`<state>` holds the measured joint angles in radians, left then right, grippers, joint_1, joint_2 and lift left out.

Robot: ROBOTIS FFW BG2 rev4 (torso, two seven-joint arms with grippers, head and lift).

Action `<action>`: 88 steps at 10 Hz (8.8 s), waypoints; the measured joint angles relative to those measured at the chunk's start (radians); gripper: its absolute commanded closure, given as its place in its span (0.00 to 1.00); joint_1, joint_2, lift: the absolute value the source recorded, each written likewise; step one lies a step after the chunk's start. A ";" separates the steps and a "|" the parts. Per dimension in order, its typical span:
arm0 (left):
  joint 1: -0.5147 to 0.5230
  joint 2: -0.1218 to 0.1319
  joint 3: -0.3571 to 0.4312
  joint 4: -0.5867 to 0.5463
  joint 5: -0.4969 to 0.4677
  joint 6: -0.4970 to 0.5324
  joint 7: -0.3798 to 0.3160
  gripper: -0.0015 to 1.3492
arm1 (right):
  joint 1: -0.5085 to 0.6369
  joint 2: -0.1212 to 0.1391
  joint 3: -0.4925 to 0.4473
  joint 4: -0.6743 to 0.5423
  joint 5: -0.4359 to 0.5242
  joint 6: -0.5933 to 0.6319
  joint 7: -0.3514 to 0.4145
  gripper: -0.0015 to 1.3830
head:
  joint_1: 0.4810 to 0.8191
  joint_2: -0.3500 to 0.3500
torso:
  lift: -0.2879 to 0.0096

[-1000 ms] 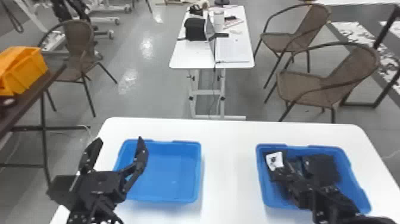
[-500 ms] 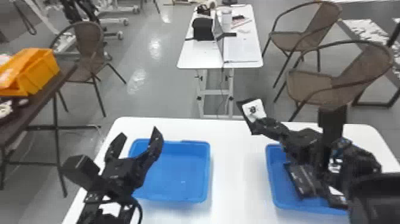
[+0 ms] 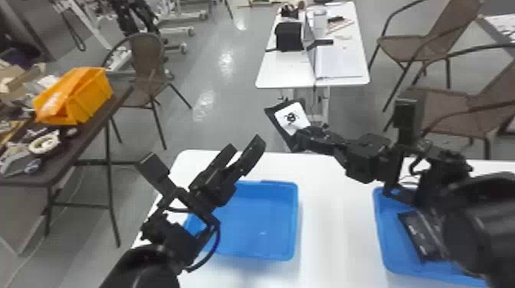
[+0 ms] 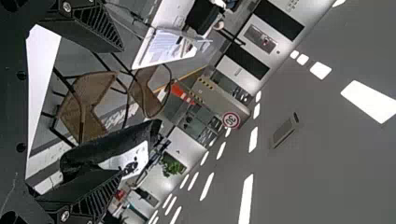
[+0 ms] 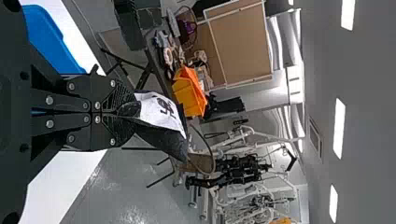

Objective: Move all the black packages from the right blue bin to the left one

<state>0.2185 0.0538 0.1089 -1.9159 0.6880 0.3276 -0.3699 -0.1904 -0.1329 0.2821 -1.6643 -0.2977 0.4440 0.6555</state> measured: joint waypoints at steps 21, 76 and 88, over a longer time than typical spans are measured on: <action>-0.092 -0.050 -0.058 0.127 -0.004 -0.154 0.019 0.89 | -0.051 -0.014 0.130 0.155 -0.228 -0.111 -0.014 0.00 | 0.59 0.84 | 0.97; 0.114 -0.054 0.071 -0.012 -0.463 -0.349 0.111 0.07 | 0.156 0.010 -0.164 -0.081 0.238 0.034 -0.105 0.92 | 0.63 0.77 | 0.97; -0.081 -0.034 0.040 0.049 -0.022 -0.017 -0.017 0.07 | -0.113 -0.036 0.178 0.116 -0.064 -0.042 -0.025 0.92 | 0.57 0.89 | 0.97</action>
<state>0.1376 0.0198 0.1487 -1.8668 0.6658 0.3105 -0.3865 -0.3038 -0.1689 0.4601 -1.5488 -0.3617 0.4021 0.6304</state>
